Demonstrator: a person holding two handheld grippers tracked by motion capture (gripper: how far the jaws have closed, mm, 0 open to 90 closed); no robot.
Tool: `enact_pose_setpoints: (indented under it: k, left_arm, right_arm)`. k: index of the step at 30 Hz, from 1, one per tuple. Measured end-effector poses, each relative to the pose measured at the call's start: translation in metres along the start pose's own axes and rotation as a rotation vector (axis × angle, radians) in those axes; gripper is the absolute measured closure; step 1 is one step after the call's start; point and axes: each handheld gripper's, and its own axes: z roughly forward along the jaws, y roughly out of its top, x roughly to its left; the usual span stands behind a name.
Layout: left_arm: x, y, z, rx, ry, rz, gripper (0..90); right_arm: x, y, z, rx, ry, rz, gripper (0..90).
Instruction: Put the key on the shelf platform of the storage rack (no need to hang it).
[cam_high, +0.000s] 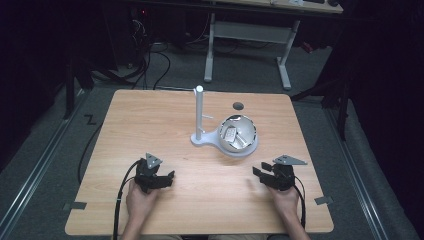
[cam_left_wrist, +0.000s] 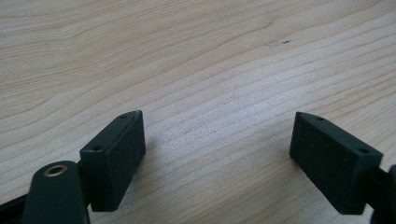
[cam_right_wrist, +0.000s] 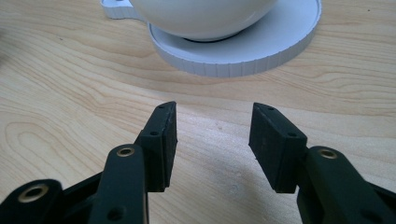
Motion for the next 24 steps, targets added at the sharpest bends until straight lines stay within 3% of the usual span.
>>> enact_pose_setpoints:
  k: [24]
  left_arm:
    - [0.000,0.000,0.000,0.000,0.000,0.001,18.7]
  right_arm:
    - [-0.006,-0.009,0.014,0.031,-0.066,-0.019,51.7]
